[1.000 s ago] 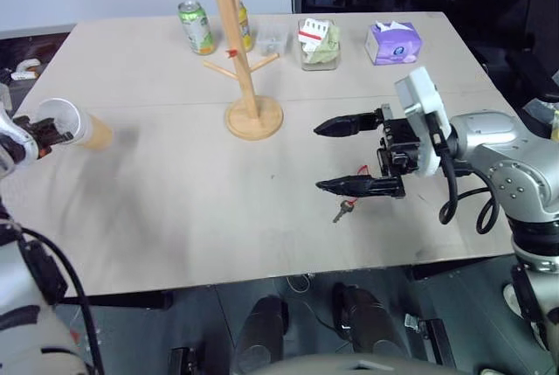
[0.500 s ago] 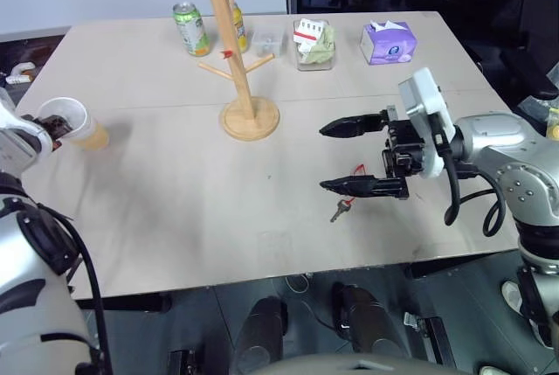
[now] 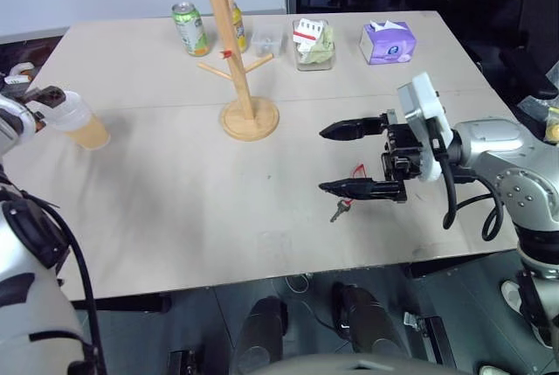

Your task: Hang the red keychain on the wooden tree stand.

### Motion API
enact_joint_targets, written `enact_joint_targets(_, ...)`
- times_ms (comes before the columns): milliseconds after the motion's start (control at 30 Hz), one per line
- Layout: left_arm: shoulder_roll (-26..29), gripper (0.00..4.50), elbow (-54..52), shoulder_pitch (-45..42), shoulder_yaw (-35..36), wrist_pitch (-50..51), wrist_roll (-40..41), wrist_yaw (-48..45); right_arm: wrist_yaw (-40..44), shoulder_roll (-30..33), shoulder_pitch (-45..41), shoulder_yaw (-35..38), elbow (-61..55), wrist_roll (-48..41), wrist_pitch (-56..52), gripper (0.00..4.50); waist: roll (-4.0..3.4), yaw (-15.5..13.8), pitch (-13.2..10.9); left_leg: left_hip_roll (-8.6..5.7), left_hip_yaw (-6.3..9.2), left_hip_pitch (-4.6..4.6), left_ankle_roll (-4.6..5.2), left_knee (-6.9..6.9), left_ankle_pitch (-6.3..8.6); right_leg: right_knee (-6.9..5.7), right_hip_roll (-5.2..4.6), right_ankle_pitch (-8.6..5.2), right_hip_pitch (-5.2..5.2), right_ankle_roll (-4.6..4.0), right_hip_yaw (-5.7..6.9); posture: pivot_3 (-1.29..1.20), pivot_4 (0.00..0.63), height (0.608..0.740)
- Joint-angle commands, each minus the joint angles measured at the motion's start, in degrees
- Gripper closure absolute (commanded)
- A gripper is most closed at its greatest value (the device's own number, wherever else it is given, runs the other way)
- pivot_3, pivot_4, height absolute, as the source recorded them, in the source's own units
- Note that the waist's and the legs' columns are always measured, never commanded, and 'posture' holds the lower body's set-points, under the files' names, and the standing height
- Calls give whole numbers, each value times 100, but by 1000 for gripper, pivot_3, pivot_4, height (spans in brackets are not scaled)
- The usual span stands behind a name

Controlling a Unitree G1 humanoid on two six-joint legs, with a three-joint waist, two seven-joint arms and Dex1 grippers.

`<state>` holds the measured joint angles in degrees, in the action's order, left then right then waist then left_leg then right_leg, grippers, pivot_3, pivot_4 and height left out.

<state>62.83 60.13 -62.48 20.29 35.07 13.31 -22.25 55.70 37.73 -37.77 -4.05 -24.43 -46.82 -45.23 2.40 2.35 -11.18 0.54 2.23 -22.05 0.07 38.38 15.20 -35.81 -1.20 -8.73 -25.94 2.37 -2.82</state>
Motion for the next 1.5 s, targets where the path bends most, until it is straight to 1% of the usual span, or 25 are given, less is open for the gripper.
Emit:
enact_joint_targets(33, 444, 74, -1968, 551, -370, 247, 231, -1510, -730, -111, 177, 657, -181, -477, -370, 0, 0, 6, 0, 0, -2, 0, 0, -1, 0, 1, -1, 0, 0, -1, -2, 0, 150, 740)
enact_joint_targets(67, 515, 74, -2732, 932, -367, 472, 524, -2025, -1040, -161, 266, 797, -219, -628, -563, 0, -1, 3, 0, -1, -5, 0, 0, -3, 0, 3, -3, 0, 0, -2, -5, 0, 150, 740)
enact_joint_targets(133, 650, 74, -3959, 1627, -319, 794, 943, -2742, -1637, -209, 421, 963, -289, -791, -968, 0, -2, -18, -1, -5, -8, 2, -1, -4, 0, -2, -12, 0, 0, -4, -9, 0, 150, 740)
enact_joint_targets(200, 756, 74, -5250, 2453, -157, 1031, 1459, -3462, -2055, -146, 733, 926, -506, -640, -1183, 0, -3, -16, -1, -7, -11, 6, -1, -4, 0, -3, -19, -2, 1, -3, -11, 0, 150, 740)
enact_joint_targets(267, 794, 74, -6482, 3306, 20, 1262, 2001, -4081, -2638, -149, 1057, 909, -704, -671, -1652, 0, -2, -1, 0, -4, -18, 8, 0, -5, 0, 2, -19, -11, 3, -16, -14, 0, 150, 740)
enact_joint_targets(367, 768, 74, -7617, 4128, 68, 1281, 2397, -4494, -3356, -319, 1293, 967, -890, -1033, -2355, 0, -4, 15, -3, -5, -24, 3, 0, -6, 0, 5, -21, -17, -7, -24, -20, 0, 150, 740)
enact_joint_targets(433, 697, 74, -7991, 4269, -84, 1270, 2554, -4551, -3736, -451, 1312, 1016, -940, -1256, -2755, 0, -4, 22, -3, -1, -31, 6, 0, -3, 0, 1, -6, -17, -11, -23, -29, 0, 150, 740)
enact_joint_targets(600, 441, 74, -8413, 3967, -727, 1076, 2720, -4635, -4592, -718, 1219, 1099, -853, -1429, -3635, 0, -8, 4, -2, 16, -22, 20, 1, -5, 0, -3, 26, -19, -1, -26, -31, 0, 150, 740)
enact_joint_targets(700, 267, 74, -8522, 3581, -1141, 1050, 2765, -4669, -5087, -1058, 1250, 1293, -842, -1473, -4206, 0, -8, 8, -2, 16, -21, 13, 1, -4, 0, 1, 27, -18, -2, -25, -31, 0, 150, 740)
enact_joint_targets(767, 153, 74, -8467, 3323, -1406, 961, 2688, -4727, -5313, -1280, 1299, 1361, -892, -1410, -4516, 0, -8, 8, -2, 15, -21, 10, 1, -4, 0, 5, 26, -18, -3, -24, -32, 0, 150, 740)
enact_joint_targets(800, 97, 74, -8465, 3201, -1524, 967, 2669, -4712, -5344, -1311, 1314, 1416, -908, -1394, -4625, 0, -8, 7, -2, 13, -22, 10, 1, -5, 0, 5, 26, -9, -3, -9, -34, 0, 150, 740)
enact_joint_targets(900, -113, 74, -8306, 2876, -1832, 914, 2587, -4732, -5597, -1481, 1303, 1382, -842, -1193, -4727, 0, -8, 10, -2, 12, -23, 10, 1, -5, 0, 7, 25, -8, -2, -7, -36, 0, 150, 740)
enact_joint_targets(1133, -333, 74, -8015, 2605, -2087, 782, 2456, -4855, -6149, -2097, 1066, 1200, -448, -261, -4727, 0, -10, 32, -3, 16, -22, 13, 2, -6, 0, 6, 30, -10, -4, -11, -36, 0, 150, 740)
enact_joint_targets(1333, -450, 74, -7933, 2485, -2150, 736, 2368, -4879, -6317, -2524, 973, 1041, -313, 262, -4727, 0, -9, 29, -2, 13, -23, 10, 2, -5, 0, 8, 27, -10, -3, -10, -37, 0, 150, 740)
enact_joint_targets(1433, -484, 74, -7964, 2450, -2118, 789, 2408, -4850, -6223, -2523, 1007, 866, -314, 458, -4727, 0, -9, 38, -2, 14, -22, 13, 2, -5, 0, 7, 29, -11, -2, -13, -37, 0, 150, 740)
enact_joint_targets(1467, -485, 0, -7980, 2446, -2104, 807, 2422, -4846, -6171, -2471, 1035, 779, -326, 535, -4709, 530, -9, 42, -1, 15, -23, 14, 2, -5, 0, 7, 29, -12, -2, -14, -37, 0, 150, 740)
enact_joint_targets(1500, -485, 0, -7997, 2445, -2089, 826, 2438, -4841, -6092, -2411, 1063, 684, -345, 596, -4680, 819, -10, 47, -1, 16, -22, 15, 2, -5, 0, 7, 30, -12, -1, -14, -36, 0, 150, 740)
